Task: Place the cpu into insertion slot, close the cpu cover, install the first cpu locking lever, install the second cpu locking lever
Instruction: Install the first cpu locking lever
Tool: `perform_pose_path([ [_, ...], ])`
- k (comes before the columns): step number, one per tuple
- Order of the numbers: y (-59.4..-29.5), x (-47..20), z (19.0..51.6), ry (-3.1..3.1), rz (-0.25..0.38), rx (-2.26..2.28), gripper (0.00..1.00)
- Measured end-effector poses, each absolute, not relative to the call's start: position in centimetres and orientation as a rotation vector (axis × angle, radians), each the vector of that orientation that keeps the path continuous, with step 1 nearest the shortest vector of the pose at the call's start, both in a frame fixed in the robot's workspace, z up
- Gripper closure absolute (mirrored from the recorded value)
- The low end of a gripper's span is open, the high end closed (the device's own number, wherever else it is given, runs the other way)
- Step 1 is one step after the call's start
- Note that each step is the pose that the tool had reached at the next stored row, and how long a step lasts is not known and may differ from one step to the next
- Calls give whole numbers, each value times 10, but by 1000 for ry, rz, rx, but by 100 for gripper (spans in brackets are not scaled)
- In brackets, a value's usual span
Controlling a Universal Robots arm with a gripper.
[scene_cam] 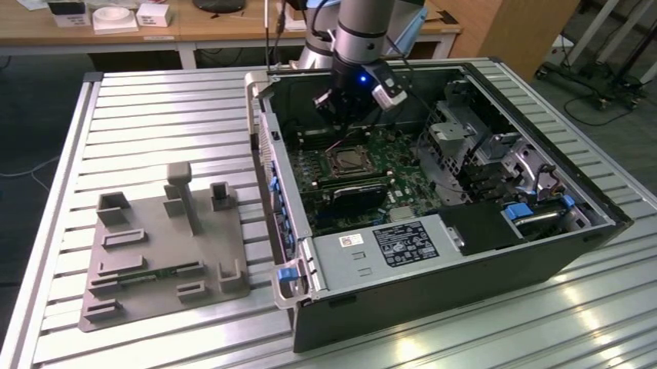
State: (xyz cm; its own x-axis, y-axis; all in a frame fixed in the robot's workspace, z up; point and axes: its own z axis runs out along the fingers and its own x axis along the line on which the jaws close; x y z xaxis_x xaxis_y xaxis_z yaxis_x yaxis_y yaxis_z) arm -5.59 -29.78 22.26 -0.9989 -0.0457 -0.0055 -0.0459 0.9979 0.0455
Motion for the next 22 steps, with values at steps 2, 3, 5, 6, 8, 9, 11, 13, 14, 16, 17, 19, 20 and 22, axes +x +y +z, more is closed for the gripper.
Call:
perform_pose_path([
  [2,-297,-55,222,3135,72,-72,90],
  [3,-297,-54,221,3135,72,-72,90],
  [5,-297,-52,220,3136,72,-72,90],
  [6,-297,-51,219,3136,72,-72,90],
  [8,-297,-48,218,3136,72,-72,90],
  [9,-297,-47,217,3136,72,-72,90],
  [11,-297,-45,216,3136,72,-72,90],
  [13,-297,-42,215,3136,72,-72,90],
  [14,-297,-41,214,3136,72,-72,90],
  [16,-297,-38,213,3136,72,-72,90],
  [17,-297,-36,212,3136,72,-72,90],
  [19,-297,-34,210,3136,72,-72,90],
  [20,-297,-32,210,3136,71,-72,90],
  [22,-297,-31,208,3136,71,-72,90],
])
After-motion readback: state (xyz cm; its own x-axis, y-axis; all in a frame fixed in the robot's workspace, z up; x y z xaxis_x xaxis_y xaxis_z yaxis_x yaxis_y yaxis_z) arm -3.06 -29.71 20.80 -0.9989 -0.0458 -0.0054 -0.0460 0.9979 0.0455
